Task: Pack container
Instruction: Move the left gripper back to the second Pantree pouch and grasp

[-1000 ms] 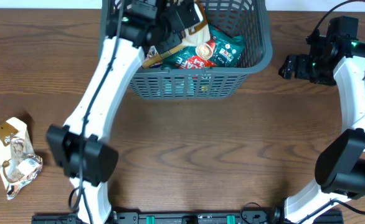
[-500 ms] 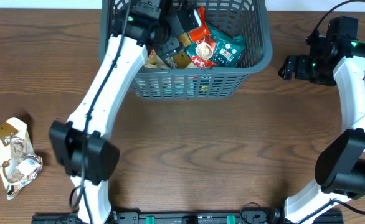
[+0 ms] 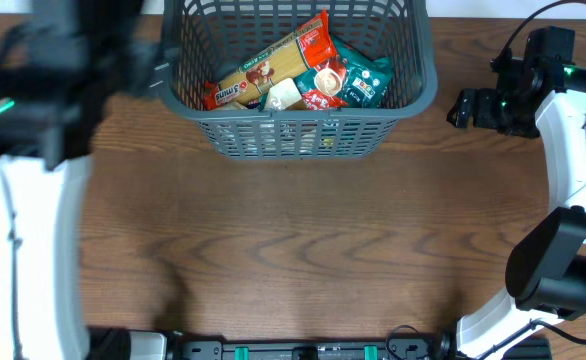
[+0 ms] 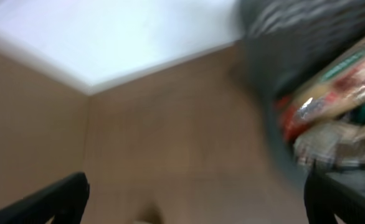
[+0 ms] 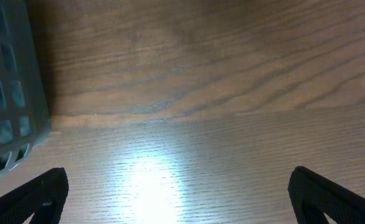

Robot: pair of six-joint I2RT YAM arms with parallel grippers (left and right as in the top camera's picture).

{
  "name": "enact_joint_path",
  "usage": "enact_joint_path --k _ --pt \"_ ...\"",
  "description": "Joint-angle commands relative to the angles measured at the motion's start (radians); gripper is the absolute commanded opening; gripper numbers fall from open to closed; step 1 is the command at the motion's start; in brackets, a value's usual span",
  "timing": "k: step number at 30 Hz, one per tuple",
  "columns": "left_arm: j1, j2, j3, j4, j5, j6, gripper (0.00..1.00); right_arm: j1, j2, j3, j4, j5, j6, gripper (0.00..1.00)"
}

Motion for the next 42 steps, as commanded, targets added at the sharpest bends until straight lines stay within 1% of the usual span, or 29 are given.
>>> enact_joint_path --k 1,3,8,11,14,17,21,24,27,29,35,39,42 --pt "0.101 -0.062 0.009 -0.102 -0.020 -0.197 0.99 0.012 -0.006 -0.003 0.008 -0.005 -0.013 0.99" --pt "0.177 -0.103 -0.003 -0.165 -0.020 -0.241 0.99 0.012 -0.006 -0.003 0.013 -0.005 -0.013 0.99" --pt "0.319 -0.209 -0.124 -0.174 -0.020 -0.350 0.99 0.012 -0.006 -0.003 0.014 -0.005 -0.013 0.99" --pt "0.404 -0.267 -0.261 -0.161 -0.020 -0.400 0.99 0.012 -0.006 -0.003 0.015 -0.005 -0.013 0.99" --pt "0.481 -0.293 -0.422 -0.114 -0.020 -0.422 0.99 0.012 -0.006 -0.003 0.016 -0.005 -0.013 0.99" --pt "0.551 -0.285 -0.591 -0.039 -0.011 -0.423 0.99 0.013 -0.006 -0.003 0.016 -0.005 -0.013 0.99" --pt "0.633 -0.253 -0.774 0.081 0.053 -0.423 0.99 0.013 -0.006 -0.003 0.014 -0.005 -0.013 0.99" --pt "0.691 -0.227 -0.896 0.190 0.052 -0.421 0.98 0.013 -0.006 -0.003 0.011 -0.005 -0.013 0.99" --pt "0.743 -0.200 -0.982 0.272 0.052 -0.420 0.99 0.013 -0.006 -0.003 0.011 -0.005 -0.013 0.99" --pt "0.774 -0.182 -1.021 0.313 0.052 -0.408 0.99 0.013 -0.006 -0.003 0.011 -0.005 -0.013 0.99" --pt "0.821 -0.116 -1.072 0.374 0.051 -0.288 0.99 0.013 -0.006 -0.003 0.012 -0.005 -0.013 0.99" --pt "0.837 -0.037 -1.072 0.383 0.052 -0.280 0.98 0.013 -0.006 -0.003 0.011 -0.005 -0.013 0.99" --pt "0.837 0.024 -1.072 0.412 0.072 -0.240 0.99 0.013 -0.006 -0.003 0.011 -0.005 -0.013 0.99"
